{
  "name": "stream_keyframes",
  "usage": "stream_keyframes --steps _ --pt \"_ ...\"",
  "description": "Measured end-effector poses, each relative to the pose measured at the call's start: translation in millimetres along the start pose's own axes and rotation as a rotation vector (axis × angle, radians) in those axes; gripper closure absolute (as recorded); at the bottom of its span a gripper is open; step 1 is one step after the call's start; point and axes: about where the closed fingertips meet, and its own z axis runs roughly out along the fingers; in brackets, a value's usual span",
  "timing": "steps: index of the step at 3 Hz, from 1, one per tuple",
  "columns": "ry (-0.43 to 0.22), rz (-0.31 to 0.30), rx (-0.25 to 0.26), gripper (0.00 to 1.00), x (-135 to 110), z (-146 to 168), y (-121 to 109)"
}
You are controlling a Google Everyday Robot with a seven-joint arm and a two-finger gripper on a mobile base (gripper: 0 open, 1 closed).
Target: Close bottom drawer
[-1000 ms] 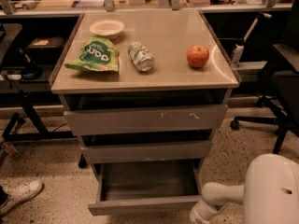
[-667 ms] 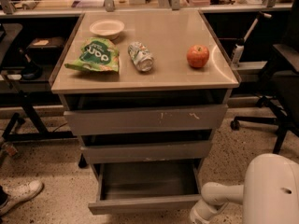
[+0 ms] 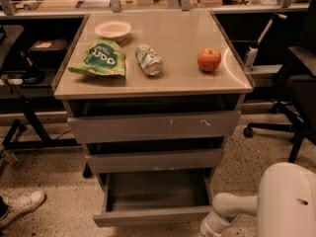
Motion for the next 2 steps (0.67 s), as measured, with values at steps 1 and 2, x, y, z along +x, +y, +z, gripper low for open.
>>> stream_keyframes --steps 1,2 --pt "-0.007 -0.013 0.019 0.89 -7.3 -0.2 -6.1" --pt "-0.031 -0.035 0.049 1.00 -19.6 -2.5 -19.7"
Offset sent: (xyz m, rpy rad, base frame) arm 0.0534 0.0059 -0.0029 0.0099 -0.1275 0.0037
